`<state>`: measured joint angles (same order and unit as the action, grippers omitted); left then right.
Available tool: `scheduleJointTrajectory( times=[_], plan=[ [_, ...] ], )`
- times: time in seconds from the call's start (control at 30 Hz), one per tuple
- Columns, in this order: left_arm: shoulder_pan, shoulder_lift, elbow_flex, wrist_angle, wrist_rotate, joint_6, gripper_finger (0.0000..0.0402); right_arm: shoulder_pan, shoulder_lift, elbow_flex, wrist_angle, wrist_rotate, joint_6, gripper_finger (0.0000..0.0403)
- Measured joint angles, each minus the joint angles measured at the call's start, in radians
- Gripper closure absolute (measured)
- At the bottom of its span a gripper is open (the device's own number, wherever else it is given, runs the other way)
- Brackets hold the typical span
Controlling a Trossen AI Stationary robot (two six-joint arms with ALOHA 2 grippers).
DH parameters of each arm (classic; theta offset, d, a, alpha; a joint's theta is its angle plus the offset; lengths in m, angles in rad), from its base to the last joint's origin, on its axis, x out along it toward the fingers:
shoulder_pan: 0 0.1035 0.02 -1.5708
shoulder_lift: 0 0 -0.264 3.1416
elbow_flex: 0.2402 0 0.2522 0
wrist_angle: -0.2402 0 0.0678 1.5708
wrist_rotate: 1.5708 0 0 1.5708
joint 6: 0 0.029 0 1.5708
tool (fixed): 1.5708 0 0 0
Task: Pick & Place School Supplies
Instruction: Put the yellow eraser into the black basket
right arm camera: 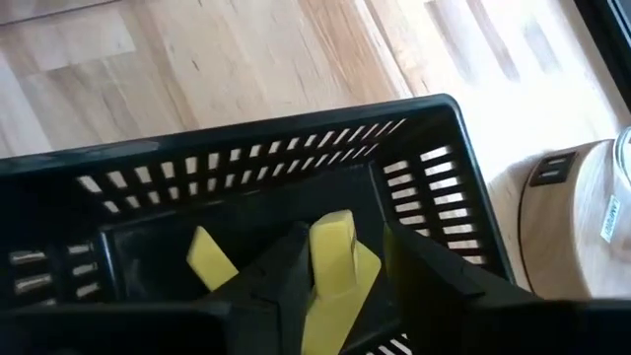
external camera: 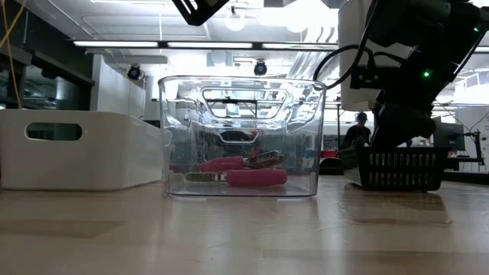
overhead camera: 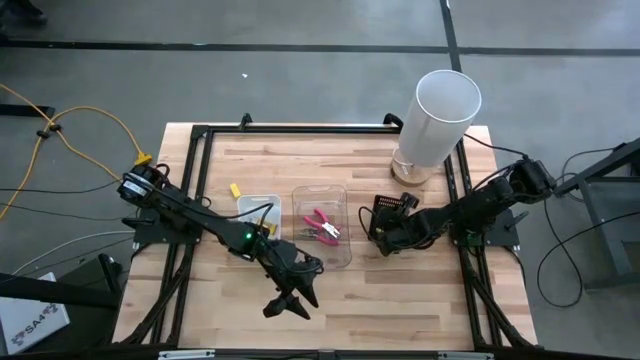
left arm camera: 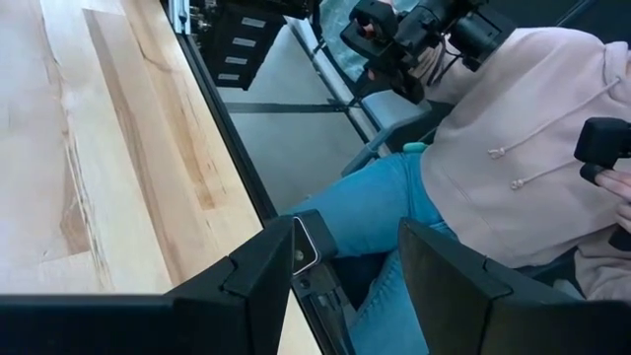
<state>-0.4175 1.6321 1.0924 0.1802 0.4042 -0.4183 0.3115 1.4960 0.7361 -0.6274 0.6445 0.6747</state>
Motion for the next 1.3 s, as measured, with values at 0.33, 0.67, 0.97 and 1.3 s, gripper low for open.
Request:
scheduleJointTrajectory(
  times=[0.33, 0.67, 0.97, 1.3],
  plan=[
    [0.000, 0.000, 0.000, 0.000, 0.000, 0.000, 0.0223, 0.000, -0.014, 0.003, 0.013, -0.032, -0.031, 0.0259],
    [0.022, 0.000, 0.000, -0.029, 0.013, 0.004, 0.0223, 0.000, -0.121, 0.079, 0.004, -0.031, -0.110, 0.0258],
    [0.145, -0.080, 0.000, -0.207, 0.172, 0.030, 0.0224, 0.010, -0.190, 0.111, 0.023, -0.091, -0.121, 0.0259],
    [0.319, -0.318, 0.000, -0.670, 0.174, 0.060, 0.0238, 0.057, -0.186, 0.110, 0.043, -0.118, -0.119, 0.0259]
  ],
)
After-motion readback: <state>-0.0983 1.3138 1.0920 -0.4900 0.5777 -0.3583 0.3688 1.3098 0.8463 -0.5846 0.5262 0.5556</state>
